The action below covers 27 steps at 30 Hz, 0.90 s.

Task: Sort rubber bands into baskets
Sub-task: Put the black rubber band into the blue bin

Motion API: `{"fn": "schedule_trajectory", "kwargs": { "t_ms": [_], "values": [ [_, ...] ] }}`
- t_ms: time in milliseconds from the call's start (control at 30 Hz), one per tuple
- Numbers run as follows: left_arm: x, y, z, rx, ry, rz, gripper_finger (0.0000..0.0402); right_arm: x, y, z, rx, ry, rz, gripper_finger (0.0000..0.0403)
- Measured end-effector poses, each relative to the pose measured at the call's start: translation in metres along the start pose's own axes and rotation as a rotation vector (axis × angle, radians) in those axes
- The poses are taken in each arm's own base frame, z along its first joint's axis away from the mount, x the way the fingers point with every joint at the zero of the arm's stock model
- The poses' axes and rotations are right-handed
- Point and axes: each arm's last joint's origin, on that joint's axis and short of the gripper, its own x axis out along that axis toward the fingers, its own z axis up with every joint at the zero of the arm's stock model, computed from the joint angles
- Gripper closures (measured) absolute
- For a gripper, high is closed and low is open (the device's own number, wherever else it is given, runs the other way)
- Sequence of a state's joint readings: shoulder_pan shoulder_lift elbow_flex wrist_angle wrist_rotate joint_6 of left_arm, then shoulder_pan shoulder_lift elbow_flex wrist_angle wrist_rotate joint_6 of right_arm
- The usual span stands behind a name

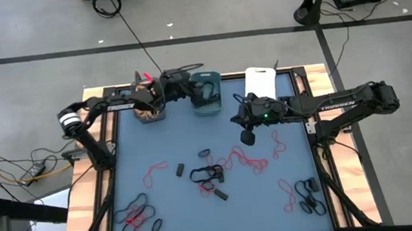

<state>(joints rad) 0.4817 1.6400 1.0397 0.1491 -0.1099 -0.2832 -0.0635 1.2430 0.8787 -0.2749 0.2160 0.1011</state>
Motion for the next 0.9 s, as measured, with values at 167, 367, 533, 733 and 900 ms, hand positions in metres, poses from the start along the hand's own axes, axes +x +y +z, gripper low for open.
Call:
{"fn": "schedule_trajectory", "kwargs": {
  "t_ms": [167,367,533,733,900],
  "values": [
    [-0.035,-0.031,-0.003,0.106,0.066,0.032,0.0244,0.0,-0.001,-0.004,-0.001,0.042,-0.004,0.038],
    [-0.079,-0.07,-0.025,0.168,0.055,0.033,0.0245,0.0,-0.002,-0.008,0.021,0.083,-0.011,0.0384],
    [-0.11,-0.084,-0.052,0.156,0.086,-0.014,0.0245,0.0,-0.002,-0.008,0.037,0.083,-0.013,0.0382],
    [-0.141,-0.089,-0.085,0.186,0.246,-0.041,0.0245,0.0,-0.002,-0.008,0.031,0.083,-0.014,0.0385],
    [-0.163,-0.093,-0.112,0.185,0.42,0.003,0.0245,0.001,-0.006,-0.007,0.02,0.08,-0.026,0.0381]
  ]
}}
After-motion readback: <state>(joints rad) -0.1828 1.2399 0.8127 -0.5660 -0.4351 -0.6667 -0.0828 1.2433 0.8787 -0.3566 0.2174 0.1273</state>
